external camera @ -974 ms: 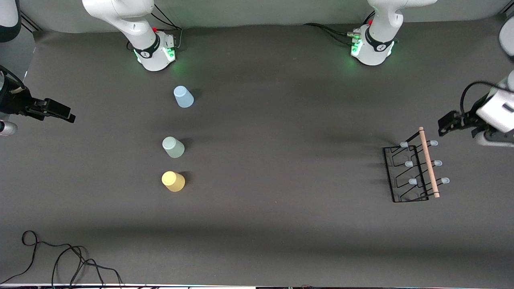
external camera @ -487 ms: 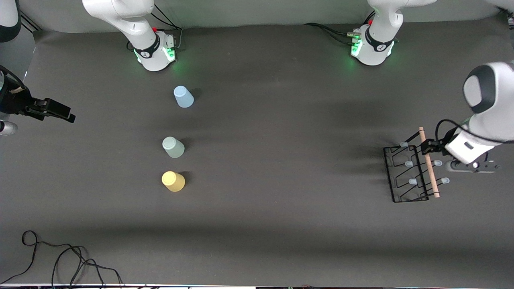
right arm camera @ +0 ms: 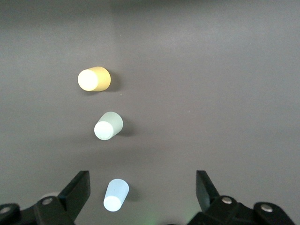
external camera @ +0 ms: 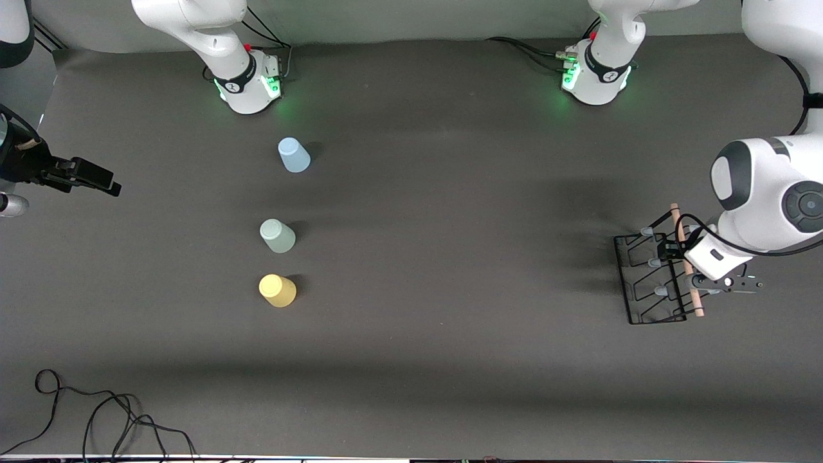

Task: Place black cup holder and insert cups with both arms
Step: 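Reach the left gripper down and grasp the rack's wooden handle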

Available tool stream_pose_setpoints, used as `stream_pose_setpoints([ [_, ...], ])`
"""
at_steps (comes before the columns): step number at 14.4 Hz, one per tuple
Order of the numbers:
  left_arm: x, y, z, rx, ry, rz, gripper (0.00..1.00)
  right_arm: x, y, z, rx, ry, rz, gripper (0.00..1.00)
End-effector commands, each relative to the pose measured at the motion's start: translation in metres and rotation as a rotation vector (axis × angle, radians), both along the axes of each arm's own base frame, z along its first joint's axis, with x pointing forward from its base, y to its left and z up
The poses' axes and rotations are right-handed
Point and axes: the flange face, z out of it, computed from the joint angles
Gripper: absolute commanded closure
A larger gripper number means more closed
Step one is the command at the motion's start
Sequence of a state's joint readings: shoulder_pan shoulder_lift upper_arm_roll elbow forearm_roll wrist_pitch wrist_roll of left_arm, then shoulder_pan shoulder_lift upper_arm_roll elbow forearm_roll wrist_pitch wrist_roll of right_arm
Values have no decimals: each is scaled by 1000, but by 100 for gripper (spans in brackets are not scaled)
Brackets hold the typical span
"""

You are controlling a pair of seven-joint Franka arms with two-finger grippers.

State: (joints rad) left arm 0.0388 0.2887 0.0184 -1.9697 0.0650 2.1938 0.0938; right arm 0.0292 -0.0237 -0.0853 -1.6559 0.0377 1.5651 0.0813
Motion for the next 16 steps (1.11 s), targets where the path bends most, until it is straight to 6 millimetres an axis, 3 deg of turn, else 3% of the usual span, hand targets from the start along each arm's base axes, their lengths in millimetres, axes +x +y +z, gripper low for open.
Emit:
stream_pose_setpoints([
  [1,1,0,14,16,-30,-4,100,-6,-2,4,-11,2,-12,0],
  [5,24,-22,76,12,-71,40,100,-6,-2,5,-11,0,-12,0],
  [7,27,-60,99,12,-69,41,100,-6,-2,4,-11,2,-12,0],
  [9,20,-116,111,11,-93,96,100,-5,-2,4,-11,0,-12,0],
  [13,3,-252,128,-21,-160,221,100,-2,3,2,-12,2,-6,0],
  [16,-26,-346,135,-54,-182,244,100,-2,5,1,-13,2,-9,0],
])
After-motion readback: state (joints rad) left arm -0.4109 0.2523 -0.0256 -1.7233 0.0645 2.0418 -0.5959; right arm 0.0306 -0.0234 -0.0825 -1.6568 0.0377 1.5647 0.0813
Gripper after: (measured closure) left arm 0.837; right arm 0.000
